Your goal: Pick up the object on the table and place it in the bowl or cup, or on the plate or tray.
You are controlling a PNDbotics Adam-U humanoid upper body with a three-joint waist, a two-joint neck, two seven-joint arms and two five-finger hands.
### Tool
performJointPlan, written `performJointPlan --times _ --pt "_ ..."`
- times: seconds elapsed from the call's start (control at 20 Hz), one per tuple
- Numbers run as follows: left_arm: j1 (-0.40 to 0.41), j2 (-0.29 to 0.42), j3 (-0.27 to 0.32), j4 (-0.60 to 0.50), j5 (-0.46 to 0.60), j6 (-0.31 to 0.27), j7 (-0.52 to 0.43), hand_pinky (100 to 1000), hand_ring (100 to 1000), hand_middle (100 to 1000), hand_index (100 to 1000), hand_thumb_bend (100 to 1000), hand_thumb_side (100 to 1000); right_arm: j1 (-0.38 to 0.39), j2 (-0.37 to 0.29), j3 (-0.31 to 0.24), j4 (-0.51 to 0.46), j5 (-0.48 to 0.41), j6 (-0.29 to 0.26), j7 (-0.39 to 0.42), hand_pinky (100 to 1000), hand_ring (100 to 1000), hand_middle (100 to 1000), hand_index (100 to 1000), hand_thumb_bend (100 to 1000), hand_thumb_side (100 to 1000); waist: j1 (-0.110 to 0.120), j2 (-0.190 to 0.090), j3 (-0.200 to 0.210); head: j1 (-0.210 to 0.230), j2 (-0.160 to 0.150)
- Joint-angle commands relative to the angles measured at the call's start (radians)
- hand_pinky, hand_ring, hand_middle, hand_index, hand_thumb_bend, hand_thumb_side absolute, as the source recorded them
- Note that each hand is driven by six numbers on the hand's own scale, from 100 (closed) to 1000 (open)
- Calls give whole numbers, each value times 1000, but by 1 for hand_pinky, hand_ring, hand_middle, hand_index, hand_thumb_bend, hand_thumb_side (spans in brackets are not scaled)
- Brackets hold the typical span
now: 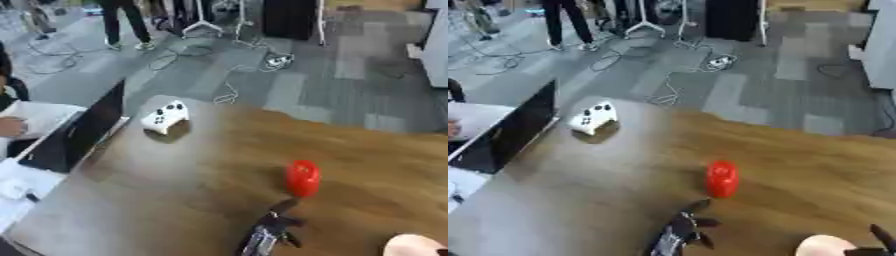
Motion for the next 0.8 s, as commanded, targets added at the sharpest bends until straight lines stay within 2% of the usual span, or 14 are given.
performJointPlan --times 0.05,0.1,0.15,0.25,0.3,0.35,0.45,0.65,0.8 --pt "-31 26 30 35 -126 26 10 469 722 885 940 347 856 6 -22 1 -23 7 -5 3 599 721 607 999 100 969 -3 -6 -5 2 6" --pt "-52 35 44 31 -185 43 17 469 722 885 940 347 856 10 -24 1 -24 10 -6 4 599 721 607 999 100 969 -2 -8 -5 2 8" --pt "-78 47 59 24 -250 64 26 430 704 877 931 409 794 14 -25 1 -23 12 -7 5 598 719 603 995 100 967 -1 -10 -5 2 9" --pt "-136 73 91 11 -398 119 44 404 693 858 918 430 757 22 -28 3 -23 17 -8 8 597 717 600 992 100 964 1 -14 -8 2 11" --pt "-158 81 102 5 -471 146 49 404 693 856 918 237 886 24 -29 4 -23 19 -9 9 597 717 600 992 100 965 1 -14 -9 1 11" --pt "-178 87 109 0 -532 168 52 404 688 847 916 437 751 26 -30 5 -22 21 -10 11 596 715 598 991 100 964 2 -15 -11 2 11" --pt "-208 93 117 4 -605 200 55 402 686 842 917 441 750 29 -30 6 -21 23 -11 14 596 714 596 990 100 963 2 -15 -16 4 11" --pt "-238 88 122 38 -620 211 76 399 683 841 921 462 750 32 -30 8 -21 30 -15 18 594 712 593 988 100 962 1 -11 -22 5 11" --pt "-259 75 118 89 -545 184 103 407 690 846 925 480 743 32 -29 12 -22 35 -18 22 594 712 592 987 100 961 -2 -7 -26 12 10"
